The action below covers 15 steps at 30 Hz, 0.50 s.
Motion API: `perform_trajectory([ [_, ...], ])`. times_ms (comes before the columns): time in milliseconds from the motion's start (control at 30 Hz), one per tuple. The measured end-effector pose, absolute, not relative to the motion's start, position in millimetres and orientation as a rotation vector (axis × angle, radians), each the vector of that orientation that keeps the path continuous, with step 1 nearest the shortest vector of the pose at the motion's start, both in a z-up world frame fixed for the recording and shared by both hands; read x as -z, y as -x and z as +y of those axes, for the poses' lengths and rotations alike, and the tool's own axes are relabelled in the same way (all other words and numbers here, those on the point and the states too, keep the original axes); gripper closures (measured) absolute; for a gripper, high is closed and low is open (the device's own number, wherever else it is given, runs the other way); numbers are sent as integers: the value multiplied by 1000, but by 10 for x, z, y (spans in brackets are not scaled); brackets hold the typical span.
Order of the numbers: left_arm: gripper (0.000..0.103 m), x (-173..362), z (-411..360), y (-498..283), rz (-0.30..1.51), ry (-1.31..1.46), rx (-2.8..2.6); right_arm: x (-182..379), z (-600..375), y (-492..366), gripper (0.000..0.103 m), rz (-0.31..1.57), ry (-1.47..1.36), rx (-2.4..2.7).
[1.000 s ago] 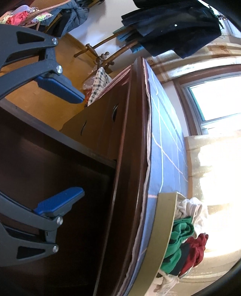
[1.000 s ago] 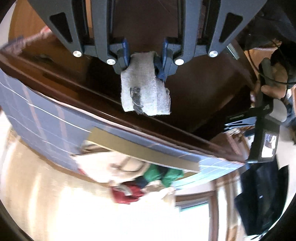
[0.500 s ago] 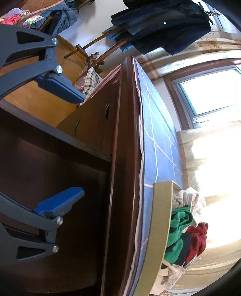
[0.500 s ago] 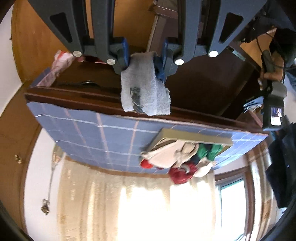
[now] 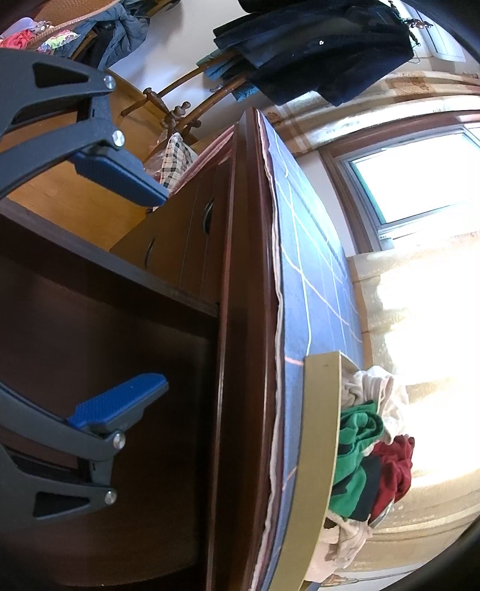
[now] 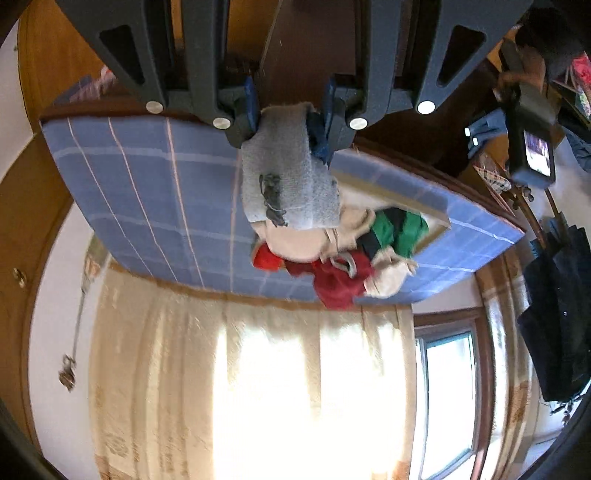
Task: Take underwear out of drawer
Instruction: 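Lift the grey sock with the right gripper over the tray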
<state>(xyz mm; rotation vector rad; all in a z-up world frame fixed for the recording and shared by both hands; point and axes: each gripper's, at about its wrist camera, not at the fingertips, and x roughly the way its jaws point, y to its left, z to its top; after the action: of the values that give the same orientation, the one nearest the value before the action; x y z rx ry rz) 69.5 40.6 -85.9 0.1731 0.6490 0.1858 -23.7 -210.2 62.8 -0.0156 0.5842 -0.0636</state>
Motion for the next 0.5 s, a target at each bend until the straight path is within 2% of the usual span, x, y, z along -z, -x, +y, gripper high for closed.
perform_trajectory([
  [267, 10, 857, 390, -699, 640, -185, -188, -907, -2025, -548, 74, 504, 89, 88],
  [500, 10, 848, 419, -707, 648, -169, -180, -782, -2166, -1282, 74, 521, 64, 125],
])
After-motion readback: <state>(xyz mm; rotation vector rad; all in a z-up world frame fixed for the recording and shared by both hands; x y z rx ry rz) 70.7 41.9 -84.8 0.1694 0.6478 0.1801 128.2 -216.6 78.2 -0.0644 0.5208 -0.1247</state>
